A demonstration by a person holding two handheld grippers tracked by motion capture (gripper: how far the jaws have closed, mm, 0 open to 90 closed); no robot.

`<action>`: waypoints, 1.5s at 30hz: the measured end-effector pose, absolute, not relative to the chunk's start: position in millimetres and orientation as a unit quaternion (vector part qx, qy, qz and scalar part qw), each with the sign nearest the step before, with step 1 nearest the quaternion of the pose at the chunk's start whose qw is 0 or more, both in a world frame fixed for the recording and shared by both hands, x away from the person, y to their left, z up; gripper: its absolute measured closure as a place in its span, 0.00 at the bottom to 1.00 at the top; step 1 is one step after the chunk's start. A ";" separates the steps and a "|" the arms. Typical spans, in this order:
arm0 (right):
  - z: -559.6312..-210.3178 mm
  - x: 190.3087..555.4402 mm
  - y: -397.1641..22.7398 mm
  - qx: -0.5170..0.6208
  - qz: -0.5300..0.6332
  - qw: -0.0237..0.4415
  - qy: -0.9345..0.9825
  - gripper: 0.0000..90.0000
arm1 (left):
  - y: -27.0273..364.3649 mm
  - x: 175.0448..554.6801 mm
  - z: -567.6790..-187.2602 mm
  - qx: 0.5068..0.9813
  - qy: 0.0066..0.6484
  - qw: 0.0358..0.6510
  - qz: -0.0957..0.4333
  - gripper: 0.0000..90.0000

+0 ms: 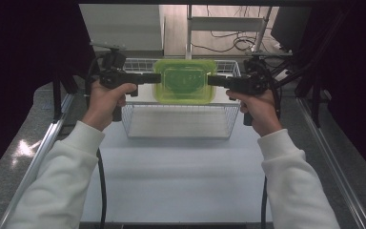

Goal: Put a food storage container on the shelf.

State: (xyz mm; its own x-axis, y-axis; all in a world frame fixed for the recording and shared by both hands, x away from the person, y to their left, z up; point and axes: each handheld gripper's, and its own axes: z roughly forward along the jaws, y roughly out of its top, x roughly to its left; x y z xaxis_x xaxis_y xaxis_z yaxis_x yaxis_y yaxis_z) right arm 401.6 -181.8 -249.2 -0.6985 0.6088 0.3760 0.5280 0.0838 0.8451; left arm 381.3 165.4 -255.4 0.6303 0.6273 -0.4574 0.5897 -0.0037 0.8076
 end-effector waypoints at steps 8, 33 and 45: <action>-239.5 414.1 -181.3 0.392 0.556 0.036 0.732 0.85 | 165.2 393.3 -245.0 0.711 0.424 0.561 0.026 0.87; -243.1 464.2 -174.4 0.447 0.523 -0.006 0.725 0.86 | 167.1 442.0 -255.0 0.691 0.469 0.550 0.000 0.88; -254.1 493.5 -174.0 0.492 0.536 -0.051 0.684 0.84 | 173.6 468.8 -266.0 0.657 0.506 0.556 -0.055 0.83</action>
State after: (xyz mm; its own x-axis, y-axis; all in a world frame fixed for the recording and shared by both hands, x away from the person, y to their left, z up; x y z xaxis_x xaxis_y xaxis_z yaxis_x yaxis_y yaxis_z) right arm 493.5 -174.0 -254.1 -0.5114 0.6178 0.5973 0.7279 -0.0580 0.6832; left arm 468.8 173.6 -266.0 0.4820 0.6045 -0.6342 0.7260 0.1297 0.6753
